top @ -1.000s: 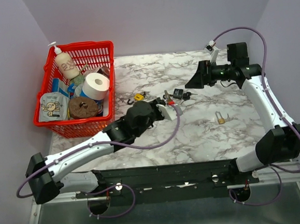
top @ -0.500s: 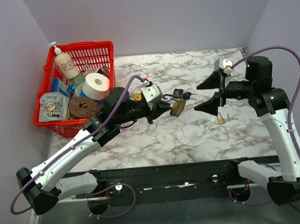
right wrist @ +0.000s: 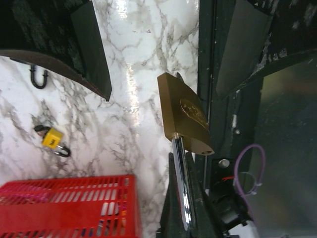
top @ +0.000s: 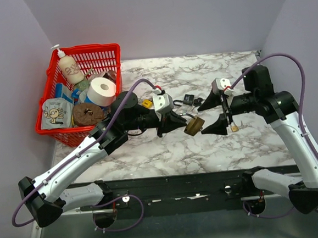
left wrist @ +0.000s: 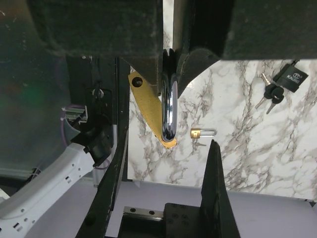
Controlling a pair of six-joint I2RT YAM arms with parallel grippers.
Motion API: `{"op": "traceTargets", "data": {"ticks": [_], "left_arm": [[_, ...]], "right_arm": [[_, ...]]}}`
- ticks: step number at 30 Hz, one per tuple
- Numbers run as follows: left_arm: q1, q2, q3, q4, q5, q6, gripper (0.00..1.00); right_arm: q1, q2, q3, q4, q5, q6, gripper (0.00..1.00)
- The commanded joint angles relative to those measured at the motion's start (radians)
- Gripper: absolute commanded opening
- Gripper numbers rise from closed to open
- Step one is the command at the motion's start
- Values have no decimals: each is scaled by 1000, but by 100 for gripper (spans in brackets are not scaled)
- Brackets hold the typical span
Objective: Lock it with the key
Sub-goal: Lock the lock.
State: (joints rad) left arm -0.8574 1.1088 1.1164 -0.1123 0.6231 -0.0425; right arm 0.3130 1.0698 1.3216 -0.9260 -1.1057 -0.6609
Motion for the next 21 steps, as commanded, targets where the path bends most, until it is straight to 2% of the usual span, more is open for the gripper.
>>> {"op": "traceTargets", "data": {"ticks": [1,3,7,10,13,16,17,19,20,21], "left_arm": [[4,-37,26,151,122,73,0],[1,-33,26,155,179,84,0],[-11,-33,17,184,165,84,0],[-14,-38,10,201,136,112,0],[-14,-40,-1,209,125,118,0],[-12,-49,-16,206,118,127,0],[-14,-52,-21,201,116,133,0],[-14,-58,-21,174,101,141,1],[-14,-58,-14,162,101,138,8],[-12,-55,-6,119,104,144,21]], "right_arm": [[55,59,59,-240,-117,-115,93],[89,73,48,-257,-137,-120,93],[141,74,24,-195,-154,-42,89],[173,75,11,-151,-178,23,82],[189,68,-10,-65,-197,118,69],[192,67,-15,-42,-198,161,51],[192,73,-12,-46,-189,159,39],[192,84,1,-91,-181,136,26],[192,90,13,-103,-183,126,12],[192,102,21,-126,-184,121,6]]}}
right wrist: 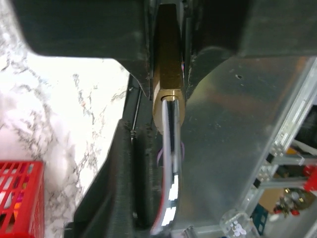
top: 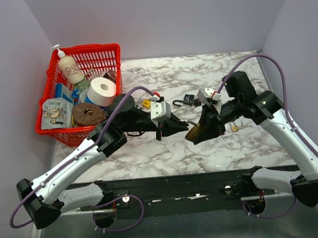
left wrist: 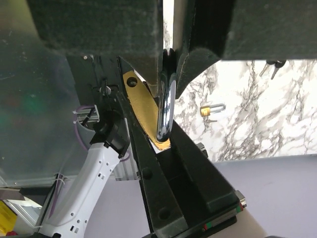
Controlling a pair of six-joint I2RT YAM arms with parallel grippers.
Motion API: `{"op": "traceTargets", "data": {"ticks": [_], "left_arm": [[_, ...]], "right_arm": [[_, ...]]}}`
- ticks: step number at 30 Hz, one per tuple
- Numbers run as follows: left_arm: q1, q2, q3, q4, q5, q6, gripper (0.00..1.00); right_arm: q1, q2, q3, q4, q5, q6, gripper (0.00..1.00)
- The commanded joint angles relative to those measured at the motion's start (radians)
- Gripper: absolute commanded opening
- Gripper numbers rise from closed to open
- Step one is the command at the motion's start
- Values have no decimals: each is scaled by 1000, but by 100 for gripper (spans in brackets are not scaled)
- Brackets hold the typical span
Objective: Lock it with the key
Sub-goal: Lock the lock.
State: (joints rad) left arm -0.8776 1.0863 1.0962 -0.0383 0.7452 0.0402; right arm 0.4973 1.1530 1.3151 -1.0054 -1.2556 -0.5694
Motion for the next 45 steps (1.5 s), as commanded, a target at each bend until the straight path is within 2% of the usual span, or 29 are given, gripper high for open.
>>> {"op": "traceTargets", "data": {"ticks": [1,4,7,12,14,17,24,27,28,30,31,33,34,37,38,39,41,45], "left_arm": [[6,-29,24,13,-6,72,46],[8,-31,67,-136,11,138,78],[9,-63,76,-262,5,216,89],[9,-94,77,-337,-38,201,91],[9,-86,90,-334,-61,161,87],[9,-42,126,-331,-121,96,75],[11,35,153,-299,-136,17,65],[8,49,149,-322,-124,35,50],[8,50,151,-333,-125,46,40],[8,44,140,-338,-147,70,28],[8,38,131,-333,-150,75,17],[8,27,119,-334,-144,81,3],[9,27,117,-330,-145,57,0],[29,15,103,-274,-115,-3,0],[43,6,78,-237,-100,-88,0],[81,-9,68,-201,-83,-124,0],[118,-19,47,-117,-35,-207,0],[166,-54,5,12,12,-330,0]], "right_arm": [[7,22,33,-58,-34,25,1],[7,31,53,-82,-33,17,1],[7,24,53,-94,-21,6,1],[7,24,49,-49,62,57,1],[9,30,61,-35,103,65,1],[32,46,90,-41,177,63,1],[78,76,150,-101,271,14,1],[92,88,174,-124,294,0,1],[90,100,183,-137,294,0,1],[95,112,202,-153,304,-6,1],[96,122,216,-162,311,-9,1],[98,129,226,-162,331,-7,1],[98,129,228,-147,337,-1,1],[98,116,222,-83,364,52,43],[98,105,198,-58,381,87,72],[98,71,179,-29,390,110,80],[98,39,139,42,400,131,87],[96,7,84,79,394,143,87]]}}
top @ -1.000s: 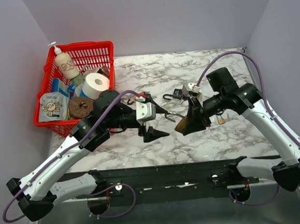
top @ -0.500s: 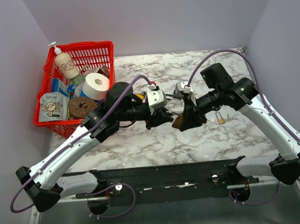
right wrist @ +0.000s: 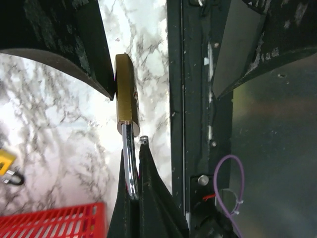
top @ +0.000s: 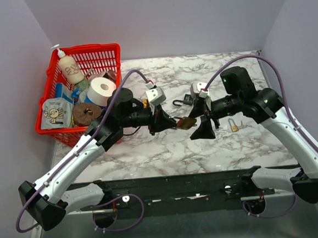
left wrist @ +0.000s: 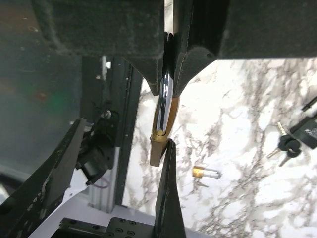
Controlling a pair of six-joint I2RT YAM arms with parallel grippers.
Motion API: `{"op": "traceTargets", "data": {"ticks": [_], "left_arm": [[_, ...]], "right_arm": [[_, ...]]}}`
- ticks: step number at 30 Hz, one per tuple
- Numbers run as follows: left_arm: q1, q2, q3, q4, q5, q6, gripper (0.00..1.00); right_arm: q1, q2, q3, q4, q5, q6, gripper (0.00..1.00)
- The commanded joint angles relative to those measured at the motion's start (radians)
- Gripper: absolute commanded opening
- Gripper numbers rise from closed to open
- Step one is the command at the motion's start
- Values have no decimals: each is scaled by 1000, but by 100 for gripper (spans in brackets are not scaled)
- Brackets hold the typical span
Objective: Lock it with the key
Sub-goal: Lock the lock.
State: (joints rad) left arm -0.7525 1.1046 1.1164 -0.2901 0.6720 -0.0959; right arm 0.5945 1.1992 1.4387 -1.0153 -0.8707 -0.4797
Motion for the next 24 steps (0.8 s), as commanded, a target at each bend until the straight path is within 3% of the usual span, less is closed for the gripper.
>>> {"op": "traceTargets", "data": {"ticks": [1,10,13,17,20,24], "left_arm": [[53,-80,-26,326,98,-217,0],[82,-100,-15,387,201,-333,0],[93,-103,-17,430,218,-381,0],[96,-106,-32,463,230,-419,0],[97,-111,-49,499,222,-444,0],[99,-100,-44,525,219,-472,0]], "right_arm": [[-1,-47,-49,112,6,59,87],[-19,-136,-170,409,-11,222,91],[-19,-176,-201,513,-97,295,85],[-19,-185,-210,543,-137,329,64],[-19,-168,-196,503,-152,305,59],[-19,-142,-179,465,-180,297,62]]}}
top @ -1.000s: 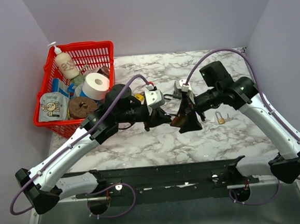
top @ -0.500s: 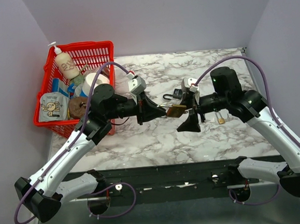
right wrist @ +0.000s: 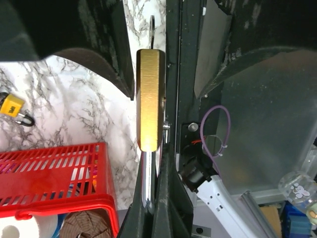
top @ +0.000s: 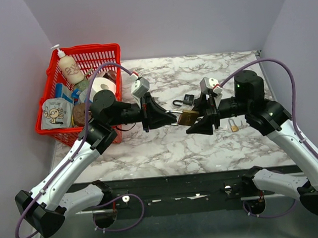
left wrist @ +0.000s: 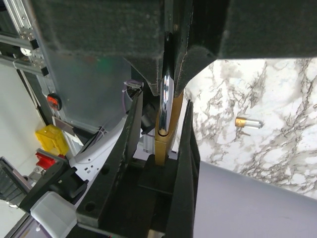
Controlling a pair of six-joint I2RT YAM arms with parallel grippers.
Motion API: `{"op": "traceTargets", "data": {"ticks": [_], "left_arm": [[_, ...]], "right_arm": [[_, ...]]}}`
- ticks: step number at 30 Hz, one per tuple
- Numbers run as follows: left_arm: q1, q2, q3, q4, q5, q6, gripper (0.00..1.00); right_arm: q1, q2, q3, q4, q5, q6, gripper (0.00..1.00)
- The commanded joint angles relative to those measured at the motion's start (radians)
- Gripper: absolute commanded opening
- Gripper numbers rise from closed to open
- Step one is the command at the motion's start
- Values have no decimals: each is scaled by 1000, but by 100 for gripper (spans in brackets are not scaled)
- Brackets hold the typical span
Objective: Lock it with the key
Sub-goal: Lock the lock.
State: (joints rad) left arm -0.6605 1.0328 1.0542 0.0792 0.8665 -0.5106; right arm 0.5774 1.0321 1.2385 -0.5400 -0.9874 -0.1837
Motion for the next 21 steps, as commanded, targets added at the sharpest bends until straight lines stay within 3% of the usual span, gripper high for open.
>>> {"op": "traceTargets", "data": {"ticks": [1,4,6,11,14,16,20,21], "left_arm": [[7,-27,20,162,25,-66,0],[7,-25,21,175,25,-83,0],[9,-25,20,177,23,-88,0],[15,-24,12,162,16,-91,0],[22,-27,3,148,16,-82,0],[22,-27,-2,146,9,-77,0],[22,-23,0,140,-7,-79,0],[22,-22,10,125,-6,-66,1]], "right_arm": [[-2,40,32,-27,-65,-5,63],[-2,52,41,-37,-71,-3,62],[-2,49,41,-26,-71,7,54],[-2,45,50,-3,-54,47,45],[-2,45,62,-3,-63,59,45],[-2,45,62,-5,-68,61,37],[-2,63,59,-23,-77,59,1],[-2,65,61,-25,-88,75,1]]}}
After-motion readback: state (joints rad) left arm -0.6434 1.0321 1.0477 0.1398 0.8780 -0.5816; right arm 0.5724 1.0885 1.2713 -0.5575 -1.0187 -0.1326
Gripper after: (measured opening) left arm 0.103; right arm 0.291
